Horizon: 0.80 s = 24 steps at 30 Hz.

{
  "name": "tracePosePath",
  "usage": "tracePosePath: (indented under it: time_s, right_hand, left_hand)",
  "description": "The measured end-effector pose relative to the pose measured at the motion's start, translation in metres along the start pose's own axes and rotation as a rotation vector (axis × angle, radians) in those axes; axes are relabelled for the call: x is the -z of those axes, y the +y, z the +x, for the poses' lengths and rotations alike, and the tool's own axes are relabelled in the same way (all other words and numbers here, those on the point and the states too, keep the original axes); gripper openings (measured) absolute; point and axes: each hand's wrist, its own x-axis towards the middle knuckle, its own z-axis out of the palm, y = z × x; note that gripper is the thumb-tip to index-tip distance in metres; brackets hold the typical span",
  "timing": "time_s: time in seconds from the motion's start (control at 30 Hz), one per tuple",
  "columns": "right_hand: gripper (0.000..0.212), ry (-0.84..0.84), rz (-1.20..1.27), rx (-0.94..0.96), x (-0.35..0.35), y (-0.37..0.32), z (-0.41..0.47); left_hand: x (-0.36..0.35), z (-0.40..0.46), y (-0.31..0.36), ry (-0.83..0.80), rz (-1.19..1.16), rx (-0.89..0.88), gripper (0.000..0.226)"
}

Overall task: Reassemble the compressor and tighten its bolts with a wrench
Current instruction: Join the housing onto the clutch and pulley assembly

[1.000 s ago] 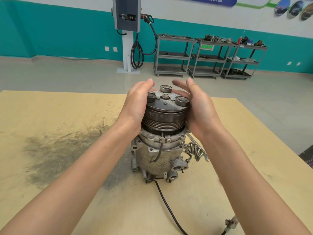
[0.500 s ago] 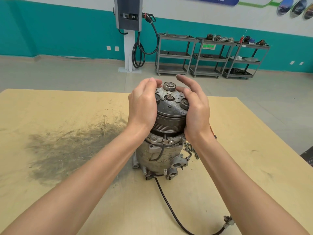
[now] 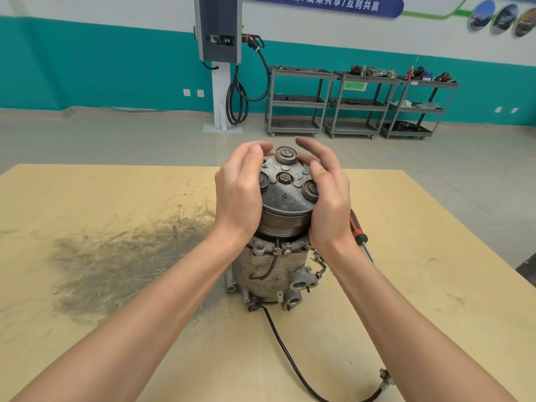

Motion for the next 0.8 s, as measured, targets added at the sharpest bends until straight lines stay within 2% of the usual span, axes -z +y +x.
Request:
tracePosePath:
  time_s: [0.17,0.33,0.43,0.6,0.8]
  right_hand:
    - [0.043,0.04,-0.066,-0.004,-0.002,0.002,0.003]
    - [0.047,0.055,-0.193,-0.165,-0.01,-0.001,0.02]
    - [0.048,0.05,-0.22,-0.195,-0.012,-0.001,0.023]
    - [0.045,0.047,-0.202,-0.2,-0.012,-0.002,0.022]
    - [0.039,0.039,-0.193,-0.062,-0.011,-0.001,0.012]
  left_hand:
    - [-0.001,0.003,-0.002,0.025,0.011,0.006,0.041]
    - [-0.003,0.02,0.0,0.035,0.057,0.243,0.045]
    - [-0.002,0.023,-0.001,0.025,0.04,0.305,0.045]
    - [-0.002,0.019,0.0,0.03,-0.018,0.313,0.044]
    - [0.003,0.01,-0.001,0.063,-0.059,0.187,0.04]
